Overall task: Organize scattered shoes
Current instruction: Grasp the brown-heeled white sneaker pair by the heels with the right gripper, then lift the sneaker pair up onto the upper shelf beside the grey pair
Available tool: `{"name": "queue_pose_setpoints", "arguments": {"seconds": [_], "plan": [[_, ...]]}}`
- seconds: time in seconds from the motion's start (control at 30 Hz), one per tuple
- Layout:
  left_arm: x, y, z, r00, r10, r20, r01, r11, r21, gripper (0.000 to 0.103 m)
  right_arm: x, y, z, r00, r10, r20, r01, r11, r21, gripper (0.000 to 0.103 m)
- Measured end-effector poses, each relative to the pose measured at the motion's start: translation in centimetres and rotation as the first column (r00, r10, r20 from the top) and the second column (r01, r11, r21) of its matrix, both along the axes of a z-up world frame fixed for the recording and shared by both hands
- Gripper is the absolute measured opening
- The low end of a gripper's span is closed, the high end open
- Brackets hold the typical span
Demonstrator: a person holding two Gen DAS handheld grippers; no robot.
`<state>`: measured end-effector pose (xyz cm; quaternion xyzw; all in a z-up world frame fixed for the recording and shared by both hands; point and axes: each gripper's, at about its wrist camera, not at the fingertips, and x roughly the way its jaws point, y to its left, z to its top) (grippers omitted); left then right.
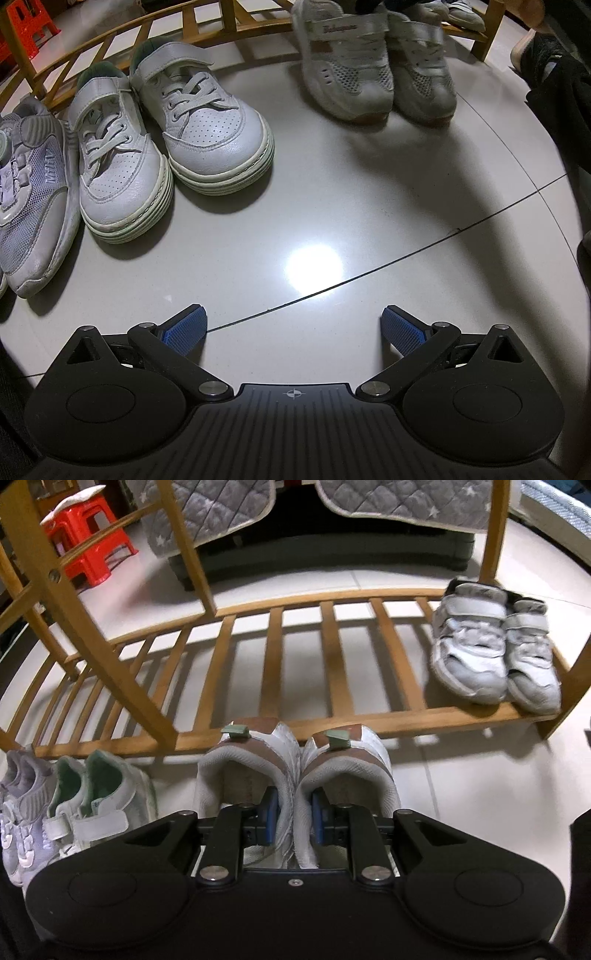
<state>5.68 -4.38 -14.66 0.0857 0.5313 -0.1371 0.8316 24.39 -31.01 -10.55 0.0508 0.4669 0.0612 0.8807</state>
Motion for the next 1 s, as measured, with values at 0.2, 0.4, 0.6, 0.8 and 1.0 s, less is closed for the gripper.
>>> {"name": "queue_pose_setpoints", "arguments": {"seconds": [0.2,0.4,0.6,0.8,1.0], "plan": [[-0.4,0.9,0.0,1.000,0.000,0.002,0.000,1.000,-0.001,0.102,1.1,-1.9,0.5,0.999,-0.035,0.025,0.035,0.999,0.007,0.020],[-1.4,2.0,-0.1,1.000,-0.001,0.003,0.001,1.000,-0.003,0.103,2.4,-2.8,1.5,0.998,-0.055,0.044,0.056,0.998,-0.008,0.020],[-1.0,1.7,-0.2,1.000,-0.001,0.004,0.001,1.000,-0.004,0.103,3.7,-4.3,3.0,0.994,-0.070,0.081,0.071,0.998,0.000,0.000],[-2.0,2.3,-0.1,1.000,-0.002,0.006,0.002,1.000,-0.005,0.103,4.6,-4.9,3.8,0.995,-0.060,0.086,0.062,0.998,-0.022,0.001],[-2.5,3.8,0.4,1.000,-0.002,0.005,0.002,1.000,-0.006,0.103,3.7,-5.9,2.9,0.998,-0.030,0.064,0.030,1.000,-0.007,0.008]]}}
